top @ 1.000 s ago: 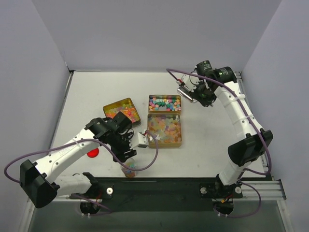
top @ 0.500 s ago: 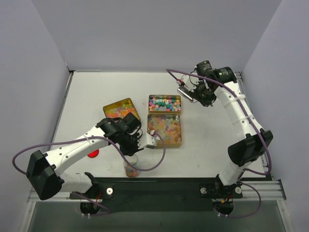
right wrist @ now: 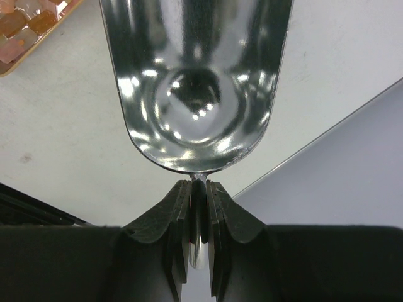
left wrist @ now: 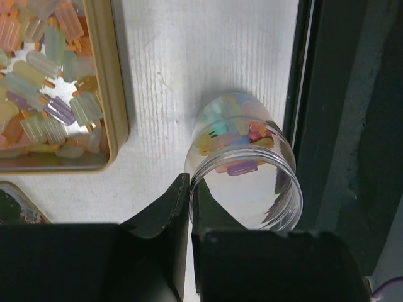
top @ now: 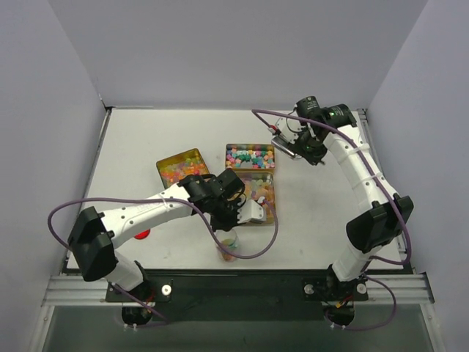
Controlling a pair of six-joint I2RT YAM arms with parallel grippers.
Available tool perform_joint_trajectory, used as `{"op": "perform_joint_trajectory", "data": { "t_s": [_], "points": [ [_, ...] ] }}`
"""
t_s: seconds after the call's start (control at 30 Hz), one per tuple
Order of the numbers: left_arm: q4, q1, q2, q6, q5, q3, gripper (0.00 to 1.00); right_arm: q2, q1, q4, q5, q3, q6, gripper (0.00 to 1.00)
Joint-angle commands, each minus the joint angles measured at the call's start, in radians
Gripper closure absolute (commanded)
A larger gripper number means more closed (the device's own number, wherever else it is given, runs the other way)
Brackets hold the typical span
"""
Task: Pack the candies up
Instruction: Move the packing bottle to the center of the board.
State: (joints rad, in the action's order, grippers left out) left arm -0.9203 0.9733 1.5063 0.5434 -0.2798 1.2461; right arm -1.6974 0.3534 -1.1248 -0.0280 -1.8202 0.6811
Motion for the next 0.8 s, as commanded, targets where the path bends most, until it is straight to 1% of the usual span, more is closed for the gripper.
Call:
{"op": "perform_joint_trajectory", "data": {
  "t_s": [0.0, 0.1, 0.13, 0.17, 0.2, 0.27, 0.37, 0.43, 0.47, 0.57, 0.6, 0.63, 0.67, 0.7, 0.73, 0.77],
  "points": [
    [0.093, 0.038, 0.048, -0.058, 0.040, 0.067, 0.97, 0.056, -0.010, -0.018, -0.029, 0.012, 0.001, 1.00],
    [0.118, 0.050, 0.060, -0.085, 0.076, 0.084, 0.96, 0.064, -0.019, -0.018, -0.026, 0.024, 0.001, 1.00],
    [0.118, 0.051, 0.060, -0.088, 0.082, 0.087, 0.79, 0.065, -0.022, -0.017, -0.023, 0.027, 0.000, 1.00],
    [0.113, 0.053, 0.061, -0.089, 0.083, 0.090, 0.67, 0.065, -0.027, -0.018, -0.021, 0.033, 0.001, 1.00],
    [0.113, 0.054, 0.061, -0.097, 0.090, 0.092, 0.57, 0.067, -0.030, -0.017, -0.020, 0.035, 0.001, 1.00],
    [0.103, 0.054, 0.051, -0.094, 0.088, 0.098, 0.46, 0.062, -0.037, -0.017, -0.013, 0.033, 0.002, 1.00],
    [0.075, 0.053, 0.023, -0.065, 0.091, 0.114, 0.39, 0.058, -0.047, -0.017, -0.010, 0.021, -0.002, 1.00],
    [0.064, 0.044, -0.016, -0.050, 0.094, 0.141, 0.36, 0.054, -0.053, -0.017, -0.007, 0.019, -0.003, 1.00],
    [0.060, 0.044, -0.032, -0.036, 0.097, 0.160, 0.32, 0.053, -0.054, -0.017, -0.007, 0.019, -0.003, 1.00],
    [0.064, 0.022, -0.076, -0.014, 0.116, 0.239, 0.27, 0.059, -0.059, -0.021, 0.019, 0.016, -0.006, 1.00],
    [0.090, 0.002, -0.087, -0.022, 0.113, 0.271, 0.24, 0.062, -0.057, -0.020, 0.019, 0.007, -0.008, 1.00],
    [0.110, -0.066, -0.103, -0.036, 0.070, 0.285, 0.24, 0.064, -0.057, -0.024, 0.052, 0.004, -0.006, 1.00],
    [0.141, -0.108, -0.112, -0.106, 0.044, 0.295, 0.24, 0.065, -0.057, -0.026, 0.065, -0.001, -0.003, 1.00],
    [0.232, -0.166, -0.122, -0.164, 0.019, 0.300, 0.24, 0.067, -0.057, -0.027, 0.075, -0.014, -0.002, 1.00],
    [0.286, -0.274, -0.135, -0.230, -0.042, 0.297, 0.24, 0.064, -0.059, -0.036, 0.118, -0.025, 0.000, 1.00],
    [0.387, -0.341, -0.135, -0.381, -0.070, 0.293, 0.27, 0.062, -0.059, -0.047, 0.146, -0.042, 0.001, 1.00]
  ]
}}
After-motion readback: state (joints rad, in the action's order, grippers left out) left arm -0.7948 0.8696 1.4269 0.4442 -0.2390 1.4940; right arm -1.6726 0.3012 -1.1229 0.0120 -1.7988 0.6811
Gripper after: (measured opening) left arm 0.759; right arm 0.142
